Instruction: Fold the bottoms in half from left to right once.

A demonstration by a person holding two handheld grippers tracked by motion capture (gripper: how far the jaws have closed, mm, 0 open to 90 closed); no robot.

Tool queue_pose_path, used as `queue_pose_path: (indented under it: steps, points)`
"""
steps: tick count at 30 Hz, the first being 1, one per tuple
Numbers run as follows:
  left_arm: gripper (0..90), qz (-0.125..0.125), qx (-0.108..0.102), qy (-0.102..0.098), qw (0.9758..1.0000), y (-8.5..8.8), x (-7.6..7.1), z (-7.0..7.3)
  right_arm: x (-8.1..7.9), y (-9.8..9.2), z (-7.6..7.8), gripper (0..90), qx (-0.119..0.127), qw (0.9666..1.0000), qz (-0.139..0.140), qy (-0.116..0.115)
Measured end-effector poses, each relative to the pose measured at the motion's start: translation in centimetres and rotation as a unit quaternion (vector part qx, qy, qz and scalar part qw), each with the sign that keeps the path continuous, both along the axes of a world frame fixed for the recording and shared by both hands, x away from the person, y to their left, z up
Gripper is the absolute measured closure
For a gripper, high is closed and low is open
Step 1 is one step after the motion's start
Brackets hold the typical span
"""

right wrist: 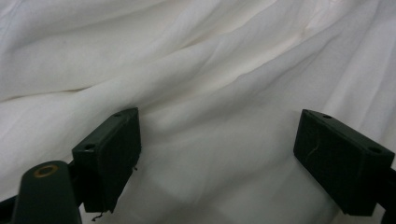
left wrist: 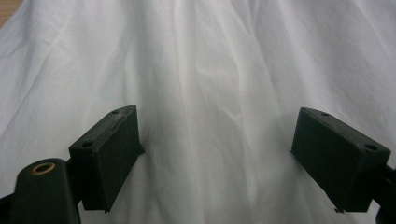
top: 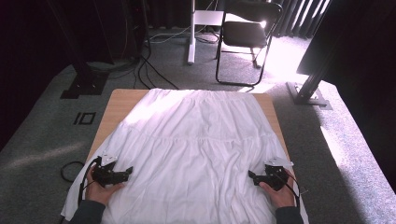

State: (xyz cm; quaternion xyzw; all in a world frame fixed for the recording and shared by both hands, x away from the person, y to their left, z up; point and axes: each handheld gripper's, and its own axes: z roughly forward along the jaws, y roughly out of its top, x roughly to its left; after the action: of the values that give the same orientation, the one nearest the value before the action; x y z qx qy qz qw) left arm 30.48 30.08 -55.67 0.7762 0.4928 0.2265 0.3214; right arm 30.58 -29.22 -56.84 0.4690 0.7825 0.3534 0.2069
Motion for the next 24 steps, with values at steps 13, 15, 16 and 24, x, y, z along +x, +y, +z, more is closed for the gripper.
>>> queue_pose_path:
  steps: [13,15,16,24]
  points:
    - [24.9,0.027,0.003,-0.004,0.9996,0.1,-0.2,0.2,0.0,0.0,0.0,14.7,0.000,1.0000,-0.001,-0.001]
    - [24.9,0.043,0.016,-0.024,0.9986,0.4,-0.6,0.8,0.0,0.0,0.0,14.7,0.000,1.0000,-0.001,-0.001]
    - [24.9,0.043,0.016,-0.024,0.9986,0.4,-0.6,0.8,0.0,0.0,0.0,14.7,0.000,1.0000,-0.001,-0.001]
    - [31.2,0.138,0.022,-0.047,0.9891,5.7,-1.2,2.9,0.0,0.0,0.0,14.8,0.000,1.0000,-0.002,-0.001]
